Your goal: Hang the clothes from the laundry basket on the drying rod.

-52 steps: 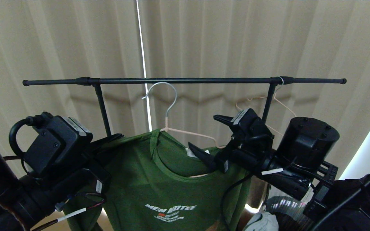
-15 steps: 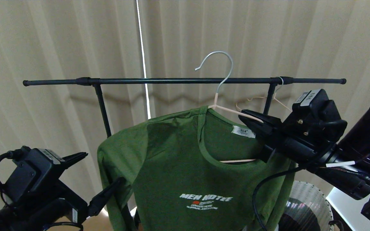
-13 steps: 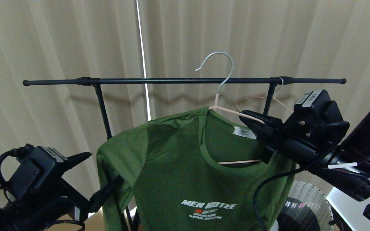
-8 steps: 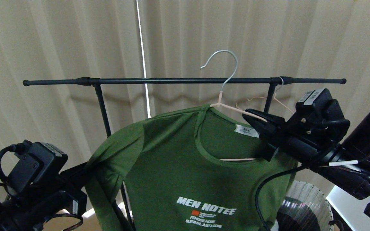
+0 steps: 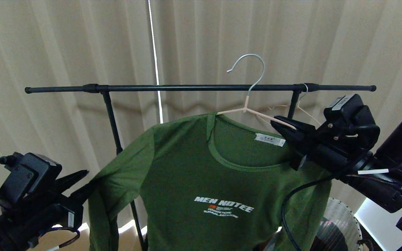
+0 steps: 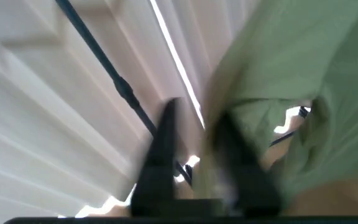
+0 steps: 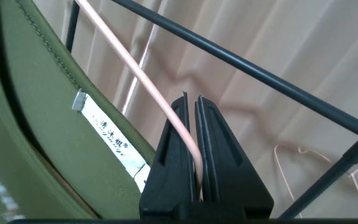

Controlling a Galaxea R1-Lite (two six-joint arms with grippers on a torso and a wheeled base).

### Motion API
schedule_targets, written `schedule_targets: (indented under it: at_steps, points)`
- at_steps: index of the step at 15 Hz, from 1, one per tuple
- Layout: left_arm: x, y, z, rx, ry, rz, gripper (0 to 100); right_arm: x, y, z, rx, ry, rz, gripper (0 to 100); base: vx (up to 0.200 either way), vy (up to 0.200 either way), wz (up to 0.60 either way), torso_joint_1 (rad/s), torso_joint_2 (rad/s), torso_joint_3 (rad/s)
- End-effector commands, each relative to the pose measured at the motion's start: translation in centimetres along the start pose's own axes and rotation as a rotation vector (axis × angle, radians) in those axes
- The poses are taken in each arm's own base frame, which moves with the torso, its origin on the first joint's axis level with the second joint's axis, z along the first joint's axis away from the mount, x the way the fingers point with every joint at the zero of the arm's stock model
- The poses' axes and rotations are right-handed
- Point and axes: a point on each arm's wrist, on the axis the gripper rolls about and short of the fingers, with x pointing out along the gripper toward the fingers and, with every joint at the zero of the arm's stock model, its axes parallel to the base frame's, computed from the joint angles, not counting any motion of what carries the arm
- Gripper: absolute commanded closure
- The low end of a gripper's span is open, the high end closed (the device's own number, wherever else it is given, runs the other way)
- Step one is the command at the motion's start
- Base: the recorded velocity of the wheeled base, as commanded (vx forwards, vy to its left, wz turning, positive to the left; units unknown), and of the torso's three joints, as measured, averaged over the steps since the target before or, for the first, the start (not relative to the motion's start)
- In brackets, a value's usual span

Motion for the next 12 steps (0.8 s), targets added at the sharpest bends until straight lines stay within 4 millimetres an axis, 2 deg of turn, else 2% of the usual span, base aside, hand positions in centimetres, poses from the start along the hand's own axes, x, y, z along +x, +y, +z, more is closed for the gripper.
schedule_targets:
  at_steps: [1,4,7,10,12]
  points:
    - [-0.1,0.1,0.1,-0.005,-0.005,0.004,0,0.0,-0.2,-0.1,-0.002,0.010,-0.012,100,0.000,0.000,0.00,0.000,0.00,0.000]
    - [-1.4,0.1,0.2,-0.023,-0.043,0.016,0,-0.2,-0.8,-1.1,0.000,0.101,-0.093,100,0.000,0.000,0.00,0.000,0.00,0.000]
    - [-4.6,0.9,0.8,-0.037,-0.161,0.094,0,-1.0,-2.5,-2.8,0.002,0.214,-0.174,100,0.000,0.000,0.00,0.000,0.00,0.000]
    - [-7.6,2.0,-0.5,-0.051,-0.165,0.264,0,-1.9,-2.5,-3.9,0.004,0.316,-0.222,100,0.000,0.000,0.00,0.000,0.00,0.000]
    - [-9.2,1.4,-2.0,-0.075,-0.130,0.283,0,-2.3,-2.3,-4.8,-0.003,0.376,-0.269,100,0.000,0.000,0.00,0.000,0.00,0.000]
